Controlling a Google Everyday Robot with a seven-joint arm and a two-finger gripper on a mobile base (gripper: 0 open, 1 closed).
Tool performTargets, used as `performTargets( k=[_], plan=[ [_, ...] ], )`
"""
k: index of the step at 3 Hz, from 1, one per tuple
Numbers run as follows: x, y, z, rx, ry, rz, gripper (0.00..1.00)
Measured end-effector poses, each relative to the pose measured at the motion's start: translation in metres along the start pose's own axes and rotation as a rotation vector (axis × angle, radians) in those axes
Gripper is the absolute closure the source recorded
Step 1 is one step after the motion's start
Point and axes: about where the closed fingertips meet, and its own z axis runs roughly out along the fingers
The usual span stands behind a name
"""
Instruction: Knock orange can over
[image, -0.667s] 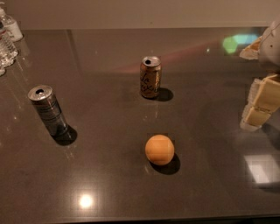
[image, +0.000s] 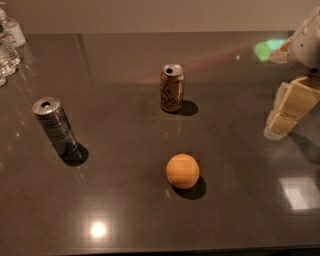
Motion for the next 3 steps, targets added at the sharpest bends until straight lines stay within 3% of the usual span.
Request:
performTargets(
  k=[3],
  plan=[
    [-0.056,-0.059,0.064,-0.014,-0.247,0.047,0.0]
  ],
)
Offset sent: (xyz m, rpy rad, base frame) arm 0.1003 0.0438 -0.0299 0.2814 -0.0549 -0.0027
